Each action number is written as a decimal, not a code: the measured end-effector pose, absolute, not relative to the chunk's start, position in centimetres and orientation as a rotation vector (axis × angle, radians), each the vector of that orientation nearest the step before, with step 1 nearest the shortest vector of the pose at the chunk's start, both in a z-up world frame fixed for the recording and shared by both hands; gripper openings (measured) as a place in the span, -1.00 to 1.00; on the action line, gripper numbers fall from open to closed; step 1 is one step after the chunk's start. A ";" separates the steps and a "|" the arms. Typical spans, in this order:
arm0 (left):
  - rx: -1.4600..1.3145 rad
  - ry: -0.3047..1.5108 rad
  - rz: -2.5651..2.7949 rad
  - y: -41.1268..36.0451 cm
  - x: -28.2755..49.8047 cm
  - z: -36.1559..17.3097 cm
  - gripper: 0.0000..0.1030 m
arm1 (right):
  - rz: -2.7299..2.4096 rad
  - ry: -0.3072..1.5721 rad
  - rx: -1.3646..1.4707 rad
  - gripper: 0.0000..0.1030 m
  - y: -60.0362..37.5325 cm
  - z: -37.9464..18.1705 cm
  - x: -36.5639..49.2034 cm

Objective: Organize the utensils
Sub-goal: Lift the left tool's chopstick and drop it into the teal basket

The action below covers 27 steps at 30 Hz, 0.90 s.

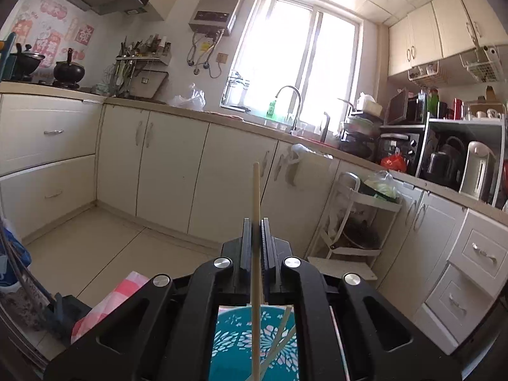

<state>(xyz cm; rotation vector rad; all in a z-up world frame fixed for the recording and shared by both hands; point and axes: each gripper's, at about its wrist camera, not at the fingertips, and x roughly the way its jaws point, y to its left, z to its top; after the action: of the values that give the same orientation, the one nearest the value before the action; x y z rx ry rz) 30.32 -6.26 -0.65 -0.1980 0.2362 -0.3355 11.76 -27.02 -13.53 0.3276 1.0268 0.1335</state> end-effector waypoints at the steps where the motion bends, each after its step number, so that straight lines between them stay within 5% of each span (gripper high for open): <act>1: -0.173 0.250 -0.341 -6.5 30.1 -1.2 -0.91 | 0.130 1.026 0.317 -0.89 -26.9 -13.5 11.9; 9: -0.173 0.341 -0.402 -4.1 26.4 -3.5 -0.77 | 0.105 1.040 0.219 -0.88 -26.0 -13.7 11.9; 14: -0.221 0.348 -0.403 -1.5 22.1 -4.0 -0.08 | 0.089 1.011 0.088 -0.89 -24.6 -13.7 11.6; 17: -0.307 0.346 -0.380 0.9 20.8 -4.1 0.10 | 0.103 1.000 0.145 -0.89 -25.2 -13.6 11.6; 27: -0.359 0.374 -0.317 5.0 20.2 -3.0 0.32 | 0.338 0.504 0.635 -0.89 -28.0 -2.0 11.9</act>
<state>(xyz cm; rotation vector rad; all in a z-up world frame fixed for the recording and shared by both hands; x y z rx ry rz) 20.24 5.02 -3.03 -0.3590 0.3742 -0.3170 11.93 -27.99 -1.97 0.6347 0.5042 0.3378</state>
